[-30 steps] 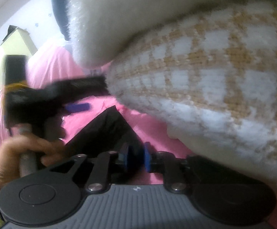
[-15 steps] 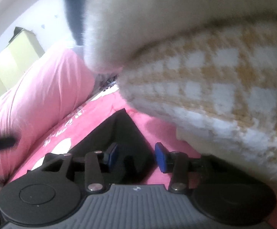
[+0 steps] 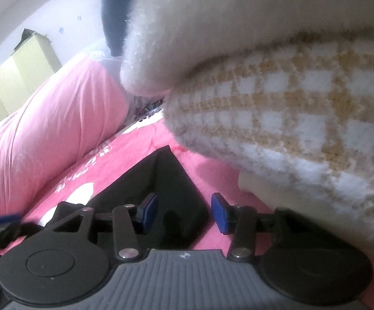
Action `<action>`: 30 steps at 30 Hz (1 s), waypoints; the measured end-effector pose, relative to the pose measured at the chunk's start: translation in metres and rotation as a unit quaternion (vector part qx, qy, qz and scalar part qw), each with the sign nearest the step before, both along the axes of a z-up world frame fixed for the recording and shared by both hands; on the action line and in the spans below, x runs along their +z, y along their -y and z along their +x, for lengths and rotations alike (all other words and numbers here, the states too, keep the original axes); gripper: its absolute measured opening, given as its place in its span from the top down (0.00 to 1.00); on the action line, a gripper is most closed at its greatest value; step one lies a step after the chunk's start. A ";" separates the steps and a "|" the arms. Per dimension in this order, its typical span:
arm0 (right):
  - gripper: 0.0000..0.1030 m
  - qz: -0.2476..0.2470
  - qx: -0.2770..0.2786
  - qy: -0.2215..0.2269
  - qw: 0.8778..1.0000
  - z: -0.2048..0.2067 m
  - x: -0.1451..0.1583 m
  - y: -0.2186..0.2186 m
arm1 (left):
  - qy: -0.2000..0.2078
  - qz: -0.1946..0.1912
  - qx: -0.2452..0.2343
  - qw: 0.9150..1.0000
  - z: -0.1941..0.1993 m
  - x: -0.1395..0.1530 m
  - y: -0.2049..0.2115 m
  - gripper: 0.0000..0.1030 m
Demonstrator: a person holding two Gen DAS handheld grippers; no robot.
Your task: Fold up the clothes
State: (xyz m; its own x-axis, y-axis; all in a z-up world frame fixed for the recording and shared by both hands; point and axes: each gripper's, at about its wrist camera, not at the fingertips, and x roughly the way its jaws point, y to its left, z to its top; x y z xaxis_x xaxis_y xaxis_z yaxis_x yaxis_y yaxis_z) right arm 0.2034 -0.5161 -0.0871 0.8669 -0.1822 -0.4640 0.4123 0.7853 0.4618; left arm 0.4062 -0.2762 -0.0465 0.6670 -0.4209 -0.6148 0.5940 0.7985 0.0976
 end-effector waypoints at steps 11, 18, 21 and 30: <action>0.56 0.016 0.000 0.001 1.000 0.003 -0.006 0.004 | -0.076 -0.019 -0.040 0.996 0.057 -0.034 0.033 0.77; 0.70 0.022 -0.013 0.000 1.000 0.003 -0.009 0.008 | -0.046 -0.065 -0.019 0.997 0.055 -0.049 0.037 0.97; 0.70 0.023 -0.013 0.000 1.000 0.004 -0.010 0.008 | -0.047 -0.085 -0.011 0.995 0.060 -0.048 0.033 0.95; 0.70 0.023 -0.014 -0.003 1.000 0.006 -0.011 0.008 | -0.044 -0.113 -0.044 0.992 0.054 -0.014 0.061 0.47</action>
State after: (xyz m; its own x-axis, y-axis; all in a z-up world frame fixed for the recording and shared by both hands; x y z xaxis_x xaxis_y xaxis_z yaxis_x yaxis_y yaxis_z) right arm 0.2097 -0.5240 -0.0982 0.8593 -0.1849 -0.4768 0.4360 0.7521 0.4942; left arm 0.4600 -0.3369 -0.0600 0.5697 -0.6089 -0.5520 0.6600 0.7392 -0.1341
